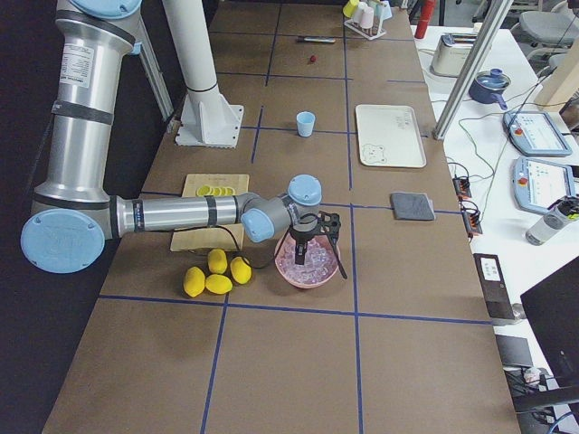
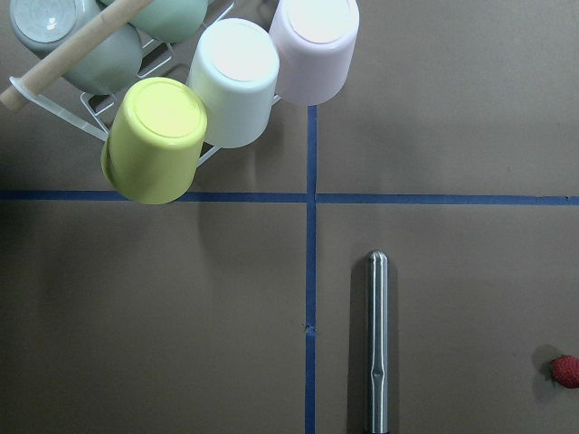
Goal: Mash ice and strawberries in cup
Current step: 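Lower the right gripper into the ice and grasp another cube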
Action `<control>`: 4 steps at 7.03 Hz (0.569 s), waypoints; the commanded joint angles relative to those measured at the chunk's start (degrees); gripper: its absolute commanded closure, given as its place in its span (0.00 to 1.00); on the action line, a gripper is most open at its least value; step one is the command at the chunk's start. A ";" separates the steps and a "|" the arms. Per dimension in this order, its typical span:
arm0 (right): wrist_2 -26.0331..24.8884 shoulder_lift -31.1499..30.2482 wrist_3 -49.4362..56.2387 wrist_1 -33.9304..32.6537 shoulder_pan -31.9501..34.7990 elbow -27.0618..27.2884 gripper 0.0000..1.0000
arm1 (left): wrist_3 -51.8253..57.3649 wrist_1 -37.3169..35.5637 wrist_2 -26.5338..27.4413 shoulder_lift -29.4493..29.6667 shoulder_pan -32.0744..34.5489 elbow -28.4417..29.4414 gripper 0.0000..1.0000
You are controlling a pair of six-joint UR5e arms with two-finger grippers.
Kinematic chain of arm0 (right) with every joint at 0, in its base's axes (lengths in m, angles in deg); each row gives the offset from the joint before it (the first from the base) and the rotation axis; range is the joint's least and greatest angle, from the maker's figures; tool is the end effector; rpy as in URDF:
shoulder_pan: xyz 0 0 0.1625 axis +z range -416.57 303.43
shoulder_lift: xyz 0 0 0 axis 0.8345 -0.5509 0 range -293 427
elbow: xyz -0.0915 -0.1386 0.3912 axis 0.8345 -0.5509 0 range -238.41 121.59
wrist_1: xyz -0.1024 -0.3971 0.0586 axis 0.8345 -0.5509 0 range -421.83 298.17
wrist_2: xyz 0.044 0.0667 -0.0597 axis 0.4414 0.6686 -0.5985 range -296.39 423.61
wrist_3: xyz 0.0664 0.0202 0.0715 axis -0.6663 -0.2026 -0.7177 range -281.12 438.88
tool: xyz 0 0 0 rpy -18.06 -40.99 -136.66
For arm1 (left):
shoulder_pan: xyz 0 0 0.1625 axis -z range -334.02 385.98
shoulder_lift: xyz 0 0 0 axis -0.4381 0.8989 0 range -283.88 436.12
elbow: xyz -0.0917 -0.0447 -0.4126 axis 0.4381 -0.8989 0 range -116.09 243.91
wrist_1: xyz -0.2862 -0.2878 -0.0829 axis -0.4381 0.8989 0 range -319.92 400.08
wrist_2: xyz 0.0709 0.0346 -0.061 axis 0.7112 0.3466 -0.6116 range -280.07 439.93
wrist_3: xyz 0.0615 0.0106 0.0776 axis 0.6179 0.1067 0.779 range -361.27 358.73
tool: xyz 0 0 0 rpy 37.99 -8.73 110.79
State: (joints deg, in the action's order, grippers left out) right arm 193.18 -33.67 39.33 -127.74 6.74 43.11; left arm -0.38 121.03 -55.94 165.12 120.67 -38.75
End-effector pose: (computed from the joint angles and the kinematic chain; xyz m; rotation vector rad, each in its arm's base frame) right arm -0.1336 -0.4212 0.6019 -0.0215 -0.7967 0.0622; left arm -0.1008 -0.4728 0.5729 0.0819 0.7975 -0.0446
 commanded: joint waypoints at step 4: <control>0.07 0.03 0.09 0.00 -0.99 -0.98 0.23 | -0.01 0.00 0.00 0.03 -0.03 0.00 0.00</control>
State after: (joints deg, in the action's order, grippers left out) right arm 193.25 -33.64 39.41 -127.73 6.07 42.26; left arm -0.39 121.03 -55.95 165.15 120.64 -38.75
